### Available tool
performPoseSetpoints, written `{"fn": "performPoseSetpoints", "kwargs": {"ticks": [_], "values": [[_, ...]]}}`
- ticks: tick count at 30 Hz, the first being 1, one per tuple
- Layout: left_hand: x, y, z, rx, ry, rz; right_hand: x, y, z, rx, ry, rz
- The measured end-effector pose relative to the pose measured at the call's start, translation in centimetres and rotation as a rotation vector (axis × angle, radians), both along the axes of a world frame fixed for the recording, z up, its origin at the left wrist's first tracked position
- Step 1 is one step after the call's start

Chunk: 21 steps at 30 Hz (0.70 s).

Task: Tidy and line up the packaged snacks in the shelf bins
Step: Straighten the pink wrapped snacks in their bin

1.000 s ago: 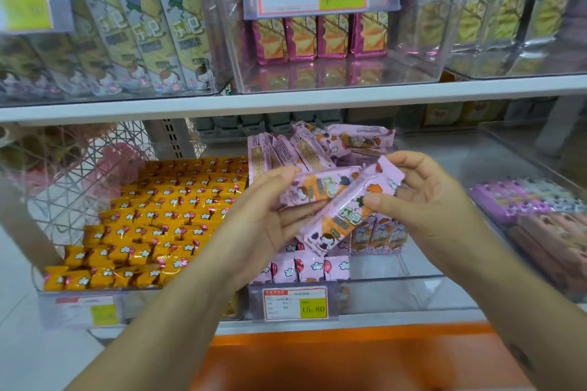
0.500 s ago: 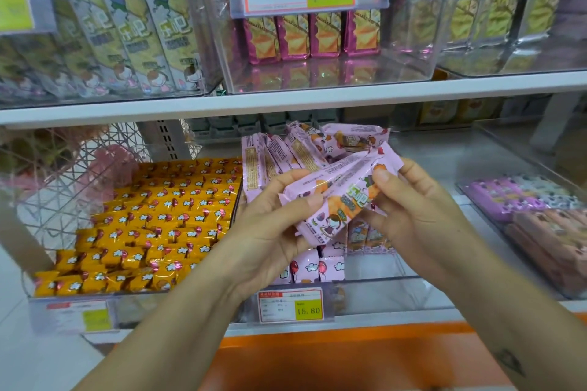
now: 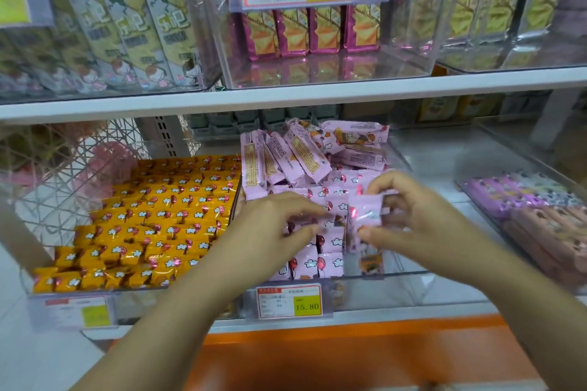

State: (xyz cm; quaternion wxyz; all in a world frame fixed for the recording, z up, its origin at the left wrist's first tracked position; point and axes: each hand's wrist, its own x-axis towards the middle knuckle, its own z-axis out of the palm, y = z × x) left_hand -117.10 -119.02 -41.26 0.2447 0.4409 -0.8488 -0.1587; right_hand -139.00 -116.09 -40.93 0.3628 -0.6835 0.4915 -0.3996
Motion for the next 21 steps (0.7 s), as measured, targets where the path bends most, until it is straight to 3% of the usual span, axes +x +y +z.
{"fn": "performPoseSetpoints", "kwargs": {"ticks": [3,7,10,15,21], "values": [[0.0,-0.2,-1.0,-0.045,-0.161,-0.027,0.9,-0.1,-1.3,0.121,0.21,0.05],[0.1,-0.2,-1.3,-0.062,-0.2,-0.023,0.9,-0.4,-1.6,0.254,0.447,0.151],[0.2,-0.2,-0.9,-0.108,-0.094,0.004,0.8,-0.7,-1.5,0.301,0.503,0.199],[1.8,-1.4,-0.2,-0.243,0.083,0.392,0.4,-1.1,-1.2,0.315,0.486,0.188],[2.2,-2.8,-0.7,0.098,-0.036,0.437,0.4,-1.1,-1.6,0.264,0.537,0.188]]}}
